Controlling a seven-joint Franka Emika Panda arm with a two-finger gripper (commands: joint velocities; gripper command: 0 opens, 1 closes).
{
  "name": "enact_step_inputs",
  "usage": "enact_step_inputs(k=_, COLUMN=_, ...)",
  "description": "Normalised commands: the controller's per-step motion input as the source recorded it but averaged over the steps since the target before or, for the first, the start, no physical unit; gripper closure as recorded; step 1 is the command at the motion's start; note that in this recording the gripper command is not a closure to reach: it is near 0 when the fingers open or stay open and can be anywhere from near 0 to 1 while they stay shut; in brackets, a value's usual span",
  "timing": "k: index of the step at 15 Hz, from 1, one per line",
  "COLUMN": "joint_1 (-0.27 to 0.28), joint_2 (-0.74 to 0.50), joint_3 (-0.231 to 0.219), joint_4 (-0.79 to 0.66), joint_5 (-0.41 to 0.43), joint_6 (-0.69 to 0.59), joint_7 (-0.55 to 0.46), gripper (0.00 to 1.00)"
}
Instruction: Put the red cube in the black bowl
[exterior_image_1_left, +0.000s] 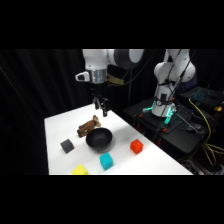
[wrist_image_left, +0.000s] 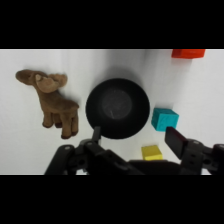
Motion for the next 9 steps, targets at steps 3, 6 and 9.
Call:
enact_step_inputs(k=3, joint_1=-0.012, joint_2=-0.03, joint_3=0.029, joint_4=0.01, joint_5=0.016, joint_6=-0.02, joint_7=0.04, gripper=0.0)
enact_step_inputs(k=6, joint_1=0.034, joint_2=-0.16, joint_3=0.062, joint_4=-0.1, joint_5=0.059, joint_6=0.01, joint_7=0.18, gripper=0.0)
enact_step_inputs(k=9, joint_1=0.096, joint_2=-0.25, joint_3=0.105, joint_4=-0.24, joint_5=0.117, joint_6=0.05, joint_7=0.27, gripper=0.0)
